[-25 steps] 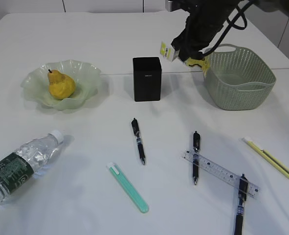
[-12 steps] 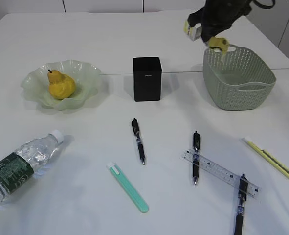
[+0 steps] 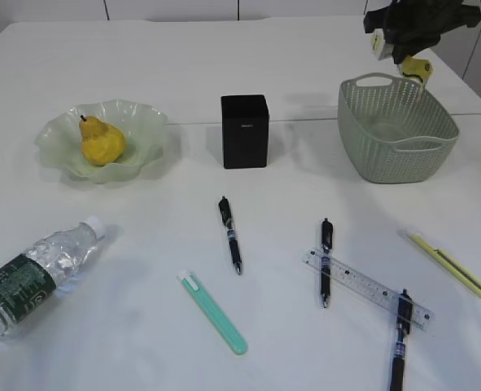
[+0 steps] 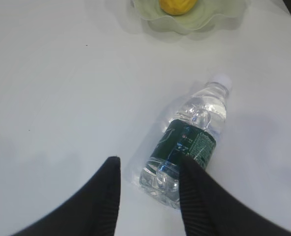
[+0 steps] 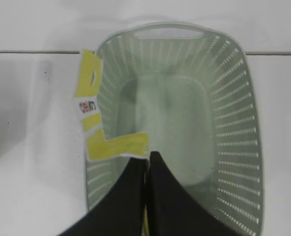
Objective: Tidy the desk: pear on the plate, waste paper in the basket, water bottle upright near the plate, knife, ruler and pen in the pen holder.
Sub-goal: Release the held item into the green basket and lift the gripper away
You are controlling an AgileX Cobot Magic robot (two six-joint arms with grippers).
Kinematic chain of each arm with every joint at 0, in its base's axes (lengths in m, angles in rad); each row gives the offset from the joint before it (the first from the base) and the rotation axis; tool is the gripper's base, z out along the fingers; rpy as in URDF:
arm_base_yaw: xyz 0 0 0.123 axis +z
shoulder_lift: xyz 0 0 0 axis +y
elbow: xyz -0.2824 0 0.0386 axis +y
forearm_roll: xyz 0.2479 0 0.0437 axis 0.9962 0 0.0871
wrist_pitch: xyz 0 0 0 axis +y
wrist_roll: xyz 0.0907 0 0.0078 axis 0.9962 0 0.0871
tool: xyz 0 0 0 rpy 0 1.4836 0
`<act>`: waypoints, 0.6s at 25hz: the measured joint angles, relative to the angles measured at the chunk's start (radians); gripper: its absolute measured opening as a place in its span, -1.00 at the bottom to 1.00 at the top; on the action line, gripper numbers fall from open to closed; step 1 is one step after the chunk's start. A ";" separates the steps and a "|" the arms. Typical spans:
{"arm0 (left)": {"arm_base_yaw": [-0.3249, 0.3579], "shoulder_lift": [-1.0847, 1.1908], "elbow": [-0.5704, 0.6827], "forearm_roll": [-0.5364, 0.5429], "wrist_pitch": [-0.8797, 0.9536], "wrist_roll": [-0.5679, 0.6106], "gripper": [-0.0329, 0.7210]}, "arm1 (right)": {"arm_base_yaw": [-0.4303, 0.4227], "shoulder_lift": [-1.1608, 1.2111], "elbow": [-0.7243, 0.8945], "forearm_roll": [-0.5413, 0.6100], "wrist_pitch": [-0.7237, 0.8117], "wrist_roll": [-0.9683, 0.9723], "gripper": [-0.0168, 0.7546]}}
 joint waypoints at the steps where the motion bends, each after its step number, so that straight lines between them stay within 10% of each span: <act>1: 0.000 0.000 0.000 0.000 0.000 0.000 -0.18 | 0.000 0.002 0.000 -0.002 0.000 0.015 -0.92; 15: 0.000 0.000 0.000 0.000 0.000 0.000 -0.18 | -0.051 0.038 0.000 -0.002 -0.018 0.087 -0.92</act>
